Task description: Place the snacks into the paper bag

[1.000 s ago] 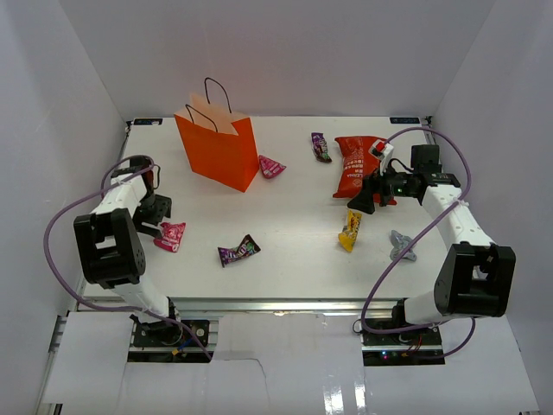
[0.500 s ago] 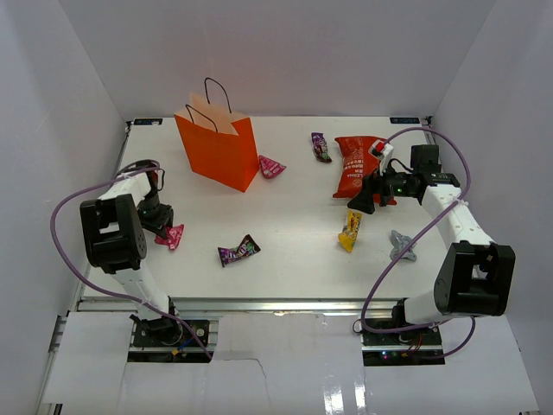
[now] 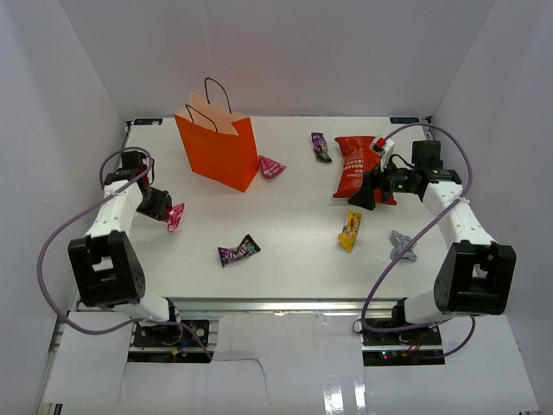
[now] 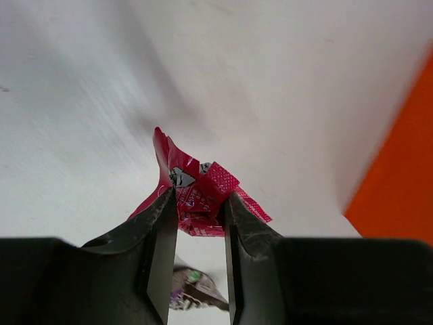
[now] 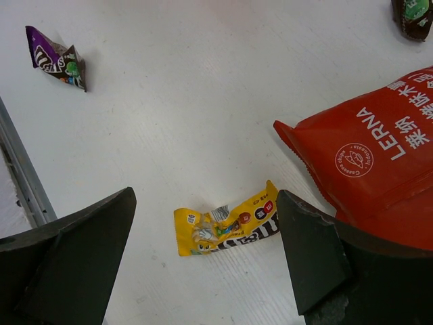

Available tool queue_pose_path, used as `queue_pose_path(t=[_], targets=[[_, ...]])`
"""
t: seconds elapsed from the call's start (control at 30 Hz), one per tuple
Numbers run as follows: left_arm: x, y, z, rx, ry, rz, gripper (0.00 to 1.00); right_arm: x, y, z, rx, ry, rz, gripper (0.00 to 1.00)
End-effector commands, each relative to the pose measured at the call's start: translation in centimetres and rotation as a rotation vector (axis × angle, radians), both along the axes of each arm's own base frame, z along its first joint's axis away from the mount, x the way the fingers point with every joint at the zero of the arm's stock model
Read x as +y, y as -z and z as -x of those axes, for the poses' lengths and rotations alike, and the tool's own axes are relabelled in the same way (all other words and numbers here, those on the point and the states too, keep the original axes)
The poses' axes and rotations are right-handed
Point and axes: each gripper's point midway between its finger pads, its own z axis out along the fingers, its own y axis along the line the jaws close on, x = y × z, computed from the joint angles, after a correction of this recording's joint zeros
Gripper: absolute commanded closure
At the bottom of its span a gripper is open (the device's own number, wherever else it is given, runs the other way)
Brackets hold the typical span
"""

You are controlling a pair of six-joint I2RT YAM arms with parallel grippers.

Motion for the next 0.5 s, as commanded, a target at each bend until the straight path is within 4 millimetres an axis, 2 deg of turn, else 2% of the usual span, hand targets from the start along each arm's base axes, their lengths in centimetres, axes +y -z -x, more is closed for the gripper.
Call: queue_pose_path(t=[0.0,0.03,0.1,0.13,0.17,0.2,0.23,0.27,0.33,0.37,0.47], targets=[[-3.2,-8.2,-3.1,-0.336,0.136,0.070,1.00,0.3,-1.9,-0.8,-0.052,-0.029,-0.016,0.10],[-4.3,-11.3,-3.5,-0.434,0.172,0.062,1.00,0.3,-2.0,-0.8,-0.053,-0.030,-0.015,0.10],[-5.7,-15.5,-4.5,-0.582,0.218,0.070,1.00,0.4,-2.2,-0.9,-0.059,-0.036,-0.016,0.10],[-7.0,-17.4,-4.7,-0.643,0.252,0.081,1.00,0.3,-2.3,-1.0,-0.063,-0.038,-0.014,0.10],[-7.7,-21.5,-5.2,-0.774,0.283,0.070,1.00,0.4,-2.3,-1.0,-0.061,-0.039,-0.015,0.10],[-8.5,-23.3,-5.3,-0.828,0.310,0.071,1.00,0.4,-2.5,-1.1,-0.064,-0.042,-0.017,0.10],[-10.3,-25.2,-5.3,-0.880,0.359,0.087,1.00,0.5,-2.5,-1.1,-0.063,-0.044,-0.018,0.10],[-11.2,-28.8,-5.6,-0.975,0.391,0.084,1.00,0.5,-2.7,-1.1,-0.064,-0.045,-0.019,0.10],[-12.9,-31.9,-5.5,-1.050,0.449,0.091,1.00,0.5,-2.8,-1.2,-0.064,-0.047,-0.022,0.10],[-13.4,-34.9,-5.3,-1.119,0.466,0.086,1.00,0.5,-2.8,-1.2,-0.067,-0.048,-0.021,0.10],[-15.0,-37.9,-6.1,-1.191,0.513,0.104,1.00,0.5,-2.8,-0.9,-0.068,-0.051,-0.021,0.10]])
